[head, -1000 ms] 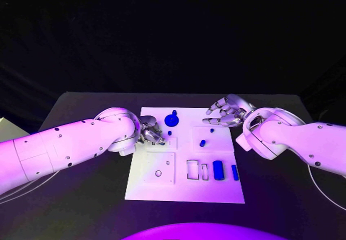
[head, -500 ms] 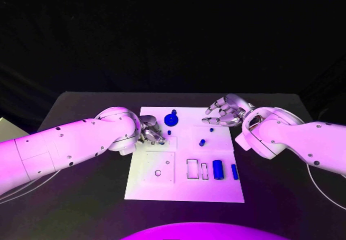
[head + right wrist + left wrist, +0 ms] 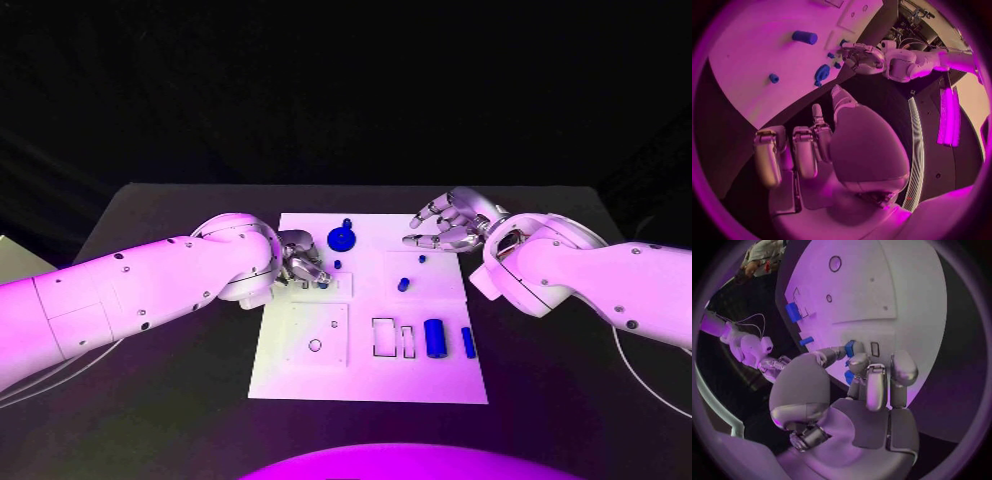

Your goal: Assemble the parts on the task board

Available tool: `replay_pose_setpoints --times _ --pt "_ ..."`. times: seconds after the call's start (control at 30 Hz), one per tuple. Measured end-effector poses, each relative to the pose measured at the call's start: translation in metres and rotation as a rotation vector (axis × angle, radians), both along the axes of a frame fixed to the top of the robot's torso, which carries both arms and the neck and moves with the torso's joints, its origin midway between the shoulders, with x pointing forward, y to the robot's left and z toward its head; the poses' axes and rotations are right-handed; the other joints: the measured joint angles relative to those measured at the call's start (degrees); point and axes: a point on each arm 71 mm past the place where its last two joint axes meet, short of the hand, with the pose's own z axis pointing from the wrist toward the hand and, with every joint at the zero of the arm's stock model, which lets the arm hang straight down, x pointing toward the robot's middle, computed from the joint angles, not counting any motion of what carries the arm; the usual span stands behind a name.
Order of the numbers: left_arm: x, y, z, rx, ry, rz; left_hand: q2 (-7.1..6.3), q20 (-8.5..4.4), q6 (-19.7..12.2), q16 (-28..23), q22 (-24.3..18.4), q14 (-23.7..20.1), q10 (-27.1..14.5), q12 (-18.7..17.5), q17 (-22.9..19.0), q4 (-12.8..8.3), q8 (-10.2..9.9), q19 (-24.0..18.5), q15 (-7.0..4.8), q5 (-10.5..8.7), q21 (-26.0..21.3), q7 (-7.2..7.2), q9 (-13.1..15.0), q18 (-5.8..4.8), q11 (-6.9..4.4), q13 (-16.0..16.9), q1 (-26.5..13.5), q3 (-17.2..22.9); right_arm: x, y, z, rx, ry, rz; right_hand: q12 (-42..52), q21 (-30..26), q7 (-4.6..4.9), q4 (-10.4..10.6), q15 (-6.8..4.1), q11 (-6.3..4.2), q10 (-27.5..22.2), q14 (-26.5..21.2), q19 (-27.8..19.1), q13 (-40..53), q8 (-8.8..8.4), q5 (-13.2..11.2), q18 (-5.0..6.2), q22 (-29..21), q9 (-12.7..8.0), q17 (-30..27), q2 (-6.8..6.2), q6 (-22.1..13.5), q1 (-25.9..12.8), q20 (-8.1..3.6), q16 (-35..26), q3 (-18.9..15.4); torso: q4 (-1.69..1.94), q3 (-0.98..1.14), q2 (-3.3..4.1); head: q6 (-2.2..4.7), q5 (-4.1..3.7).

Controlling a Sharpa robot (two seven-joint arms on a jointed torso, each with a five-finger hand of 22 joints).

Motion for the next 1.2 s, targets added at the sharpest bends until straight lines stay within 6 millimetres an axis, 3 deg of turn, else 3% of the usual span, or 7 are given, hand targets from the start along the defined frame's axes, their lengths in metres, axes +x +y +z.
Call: replay_pose_setpoints --times 0.03,0.3,1.0,1.2 --pt "0.0000 -0.0003 0.0000 0.000 0.000 -0.001 -0.31 0.00 -0.02 0.00 -0.04 0.01 0.00 0.00 0.00 -1.31 0.01 0.00 -0.01 -0.28 0.00 -0.15 -0.08 0.00 0.00 0.00 -0.32 0.89 0.0000 0.0000 0.0000 0.000 0.000 0.000 -0.06 0.00 0.00 0.00 0.00 0.00 0.00 0.00 0.00 0.00 0.00 0.00 0.00 0.00 0.00 0.00 0.00 0.00 0.00 0.00 0.00 0.00 0.00 0.00 -0.01 -0.01 -0.01" --pt "0.0004 0.0005 0.0001 0.001 0.002 -0.002 -1.22 -0.20 0.27 0.00 -0.10 0.00 0.00 0.00 0.00 -2.88 0.15 0.20 -0.42 -0.29 -0.20 -0.66 -1.58 0.00 0.00 0.04 -1.85 -0.71 -0.0001 -0.0003 0.0000 0.001 -0.001 0.000 -0.06 0.00 0.00 0.00 0.00 0.00 0.00 0.00 0.00 0.00 0.00 0.00 0.00 -0.01 0.00 0.00 0.00 0.00 0.00 0.00 0.00 0.00 0.03 -0.03 -0.01 -0.06 -0.08" --pt "0.0015 0.0057 -0.0011 0.007 0.004 0.007 -1.41 -0.23 1.32 0.26 -0.16 0.00 0.00 0.23 -0.01 4.59 0.14 0.23 -0.41 -0.51 -0.47 -0.85 -3.79 0.00 0.00 0.73 -2.02 -12.44 -0.0004 -0.0014 -0.0019 0.002 -0.001 -0.004 -0.06 0.00 0.00 0.17 0.00 0.00 0.00 0.00 0.00 0.00 0.00 0.00 0.00 -0.02 -0.01 0.03 0.08 0.00 -0.53 0.00 0.00 -0.17 0.04 -0.08 -0.02 0.01 -0.11" --pt "0.0016 0.0073 -0.0009 0.008 0.004 0.010 -2.04 -0.29 1.35 0.26 -0.05 0.00 -0.01 0.60 -0.01 8.12 0.14 0.54 -0.41 -4.16 -0.47 -0.81 -4.51 0.00 0.00 1.31 -1.38 -16.71 -0.0004 -0.0020 -0.0021 0.006 -0.006 -0.007 -0.06 0.00 0.00 0.17 0.00 0.00 0.00 0.00 0.00 0.00 0.00 0.00 0.00 -0.02 -0.02 0.04 0.08 0.00 -0.53 0.00 0.00 -0.17 0.03 -0.05 -0.08 -0.04 -0.07"
